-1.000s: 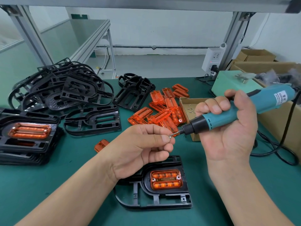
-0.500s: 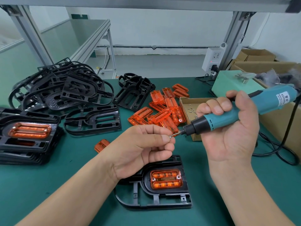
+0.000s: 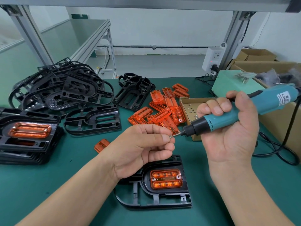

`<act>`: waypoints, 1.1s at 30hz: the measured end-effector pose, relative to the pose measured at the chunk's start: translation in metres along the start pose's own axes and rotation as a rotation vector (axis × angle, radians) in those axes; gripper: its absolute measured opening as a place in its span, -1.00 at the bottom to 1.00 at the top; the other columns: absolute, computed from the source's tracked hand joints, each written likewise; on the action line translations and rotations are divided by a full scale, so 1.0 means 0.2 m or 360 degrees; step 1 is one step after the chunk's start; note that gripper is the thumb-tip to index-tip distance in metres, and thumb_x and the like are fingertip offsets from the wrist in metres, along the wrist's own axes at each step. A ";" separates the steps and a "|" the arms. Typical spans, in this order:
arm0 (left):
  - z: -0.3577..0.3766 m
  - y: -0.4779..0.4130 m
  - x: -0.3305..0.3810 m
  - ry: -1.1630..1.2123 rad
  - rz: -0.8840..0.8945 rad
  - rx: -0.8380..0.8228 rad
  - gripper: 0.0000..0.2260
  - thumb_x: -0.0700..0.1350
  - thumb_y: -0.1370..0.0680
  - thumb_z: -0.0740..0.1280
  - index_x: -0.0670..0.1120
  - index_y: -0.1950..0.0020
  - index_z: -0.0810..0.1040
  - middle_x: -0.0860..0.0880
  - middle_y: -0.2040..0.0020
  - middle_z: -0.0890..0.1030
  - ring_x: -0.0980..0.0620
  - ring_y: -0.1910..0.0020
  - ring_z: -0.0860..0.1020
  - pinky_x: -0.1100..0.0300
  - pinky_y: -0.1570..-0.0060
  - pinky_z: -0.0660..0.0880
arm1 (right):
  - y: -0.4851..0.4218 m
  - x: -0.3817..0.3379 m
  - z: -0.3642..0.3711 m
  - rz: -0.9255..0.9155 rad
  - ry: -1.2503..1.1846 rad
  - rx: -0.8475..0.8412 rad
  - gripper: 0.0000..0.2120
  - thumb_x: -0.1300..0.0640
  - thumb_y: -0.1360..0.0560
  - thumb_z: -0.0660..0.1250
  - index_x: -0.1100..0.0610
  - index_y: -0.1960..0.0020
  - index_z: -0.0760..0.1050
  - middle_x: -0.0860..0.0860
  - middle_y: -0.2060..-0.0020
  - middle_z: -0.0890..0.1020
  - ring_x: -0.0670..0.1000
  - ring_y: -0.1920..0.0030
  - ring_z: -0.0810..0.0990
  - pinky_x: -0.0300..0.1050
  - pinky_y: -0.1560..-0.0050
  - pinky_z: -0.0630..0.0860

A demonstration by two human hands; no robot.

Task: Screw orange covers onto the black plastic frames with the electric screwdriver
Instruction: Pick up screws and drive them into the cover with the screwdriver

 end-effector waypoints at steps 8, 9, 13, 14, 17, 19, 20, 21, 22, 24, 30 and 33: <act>0.00 0.00 0.00 -0.0017 0.0008 -0.0038 -0.88 -0.31 -0.48 0.50 -0.18 0.00 0.73 -0.22 0.07 0.69 -0.03 0.19 0.70 0.20 0.19 0.67 | 0.00 0.00 -0.01 -0.0004 -0.0006 0.0027 -0.87 0.11 -0.67 0.27 0.11 0.04 0.49 -0.06 0.33 0.45 -0.06 0.31 0.40 -0.12 0.10 0.44; 0.00 0.00 0.00 -0.0016 0.0006 -0.0043 -0.88 -0.31 -0.48 0.50 -0.18 0.01 0.73 -0.22 0.07 0.69 -0.03 0.19 0.70 0.20 0.19 0.67 | 0.00 0.00 -0.01 -0.0007 -0.0004 0.0036 -0.87 0.11 -0.67 0.27 0.11 0.04 0.49 -0.06 0.33 0.45 -0.06 0.31 0.40 -0.12 0.11 0.44; 0.00 0.00 0.00 -0.0023 0.0009 -0.0047 -0.89 -0.32 -0.50 0.49 -0.19 0.00 0.72 -0.23 0.07 0.69 -0.04 0.18 0.70 0.20 0.19 0.67 | 0.00 0.00 -0.01 -0.0001 0.0016 0.0034 -0.87 0.12 -0.67 0.27 0.10 0.04 0.49 -0.06 0.33 0.45 -0.07 0.31 0.39 -0.12 0.10 0.44; 0.00 0.00 0.01 -0.0041 0.0020 -0.0032 -0.89 -0.32 -0.50 0.49 -0.20 0.00 0.72 -0.24 0.07 0.69 -0.05 0.18 0.71 0.20 0.19 0.67 | 0.00 0.00 -0.01 -0.0001 0.0030 0.0029 -0.88 0.12 -0.67 0.27 0.10 0.04 0.49 -0.06 0.33 0.45 -0.07 0.30 0.40 -0.13 0.10 0.45; -0.02 0.00 0.03 -0.0166 0.0125 0.0096 -0.89 -0.30 -0.47 0.51 -0.20 0.02 0.73 -0.26 0.07 0.71 -0.08 0.16 0.72 0.20 0.20 0.67 | 0.01 0.01 -0.01 -0.0031 0.0108 0.0059 -0.89 0.08 -0.69 0.31 0.08 0.00 0.50 -0.06 0.29 0.45 -0.07 0.28 0.41 -0.13 0.07 0.47; -0.04 0.01 0.06 -0.0285 0.0239 0.0201 -0.91 -0.30 -0.48 0.52 -0.19 0.03 0.73 -0.27 0.06 0.72 -0.10 0.14 0.73 0.19 0.19 0.67 | 0.02 0.02 -0.02 -0.0051 0.0146 0.0130 -0.85 0.00 -0.69 0.34 0.07 -0.04 0.50 -0.05 0.26 0.45 -0.06 0.25 0.42 -0.13 0.05 0.49; -0.05 0.01 0.07 -0.0343 0.0292 0.0243 -0.92 -0.32 -0.50 0.51 -0.19 0.04 0.74 -0.28 0.07 0.72 -0.11 0.14 0.73 0.19 0.18 0.67 | 0.03 0.03 -0.04 -0.0051 0.0154 0.0177 -0.83 -0.04 -0.69 0.34 0.07 -0.06 0.50 -0.05 0.25 0.45 -0.06 0.24 0.43 -0.13 0.05 0.49; -0.06 0.01 0.08 -0.0397 0.0332 0.0277 -0.92 -0.33 -0.52 0.50 -0.18 0.04 0.74 -0.28 0.07 0.73 -0.11 0.14 0.73 0.18 0.18 0.67 | 0.03 0.04 -0.05 -0.0047 0.0157 0.0224 -0.81 -0.06 -0.68 0.34 0.07 -0.07 0.49 -0.05 0.24 0.45 -0.06 0.24 0.43 -0.13 0.05 0.50; -0.06 0.01 0.09 -0.0446 0.0359 0.0302 -0.92 -0.34 -0.54 0.49 -0.18 0.05 0.74 -0.27 0.09 0.73 -0.11 0.15 0.73 0.18 0.17 0.66 | 0.03 0.05 -0.07 -0.0040 0.0158 0.0262 -0.79 -0.08 -0.68 0.34 0.07 -0.08 0.49 -0.05 0.23 0.45 -0.06 0.24 0.44 -0.13 0.05 0.50; -0.06 0.01 0.09 -0.0524 0.0387 0.0310 -0.92 -0.33 -0.55 0.49 -0.18 0.04 0.73 -0.26 0.10 0.73 -0.10 0.16 0.74 0.18 0.17 0.67 | 0.03 0.06 -0.08 -0.0031 0.0154 0.0302 -0.77 -0.10 -0.68 0.33 0.07 -0.08 0.48 -0.05 0.23 0.45 -0.06 0.23 0.44 -0.14 0.06 0.51; -0.04 0.02 0.10 -0.0645 0.0460 0.0305 -0.91 -0.30 -0.56 0.50 -0.12 0.03 0.74 -0.22 0.10 0.75 -0.11 0.11 0.76 0.18 0.15 0.68 | 0.02 0.07 -0.11 0.0010 0.0038 0.0342 -0.74 -0.12 -0.66 0.37 0.07 -0.05 0.47 -0.05 0.23 0.47 -0.05 0.23 0.49 -0.11 0.05 0.53; -0.03 0.01 0.09 -0.0639 0.0450 0.0277 -0.89 -0.29 -0.56 0.50 -0.09 0.03 0.75 -0.20 0.08 0.75 -0.13 0.07 0.76 0.18 0.14 0.68 | 0.02 0.07 -0.13 0.0037 -0.0035 0.0401 -0.71 -0.12 -0.64 0.39 0.10 -0.07 0.48 -0.04 0.23 0.50 -0.05 0.24 0.56 -0.11 0.07 0.57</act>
Point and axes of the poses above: each hand's wrist, its own y-axis away from the middle knuckle, its own z-axis out of the palm, x = y × z, the point moved 9 cm from there along -y, towards the middle knuckle
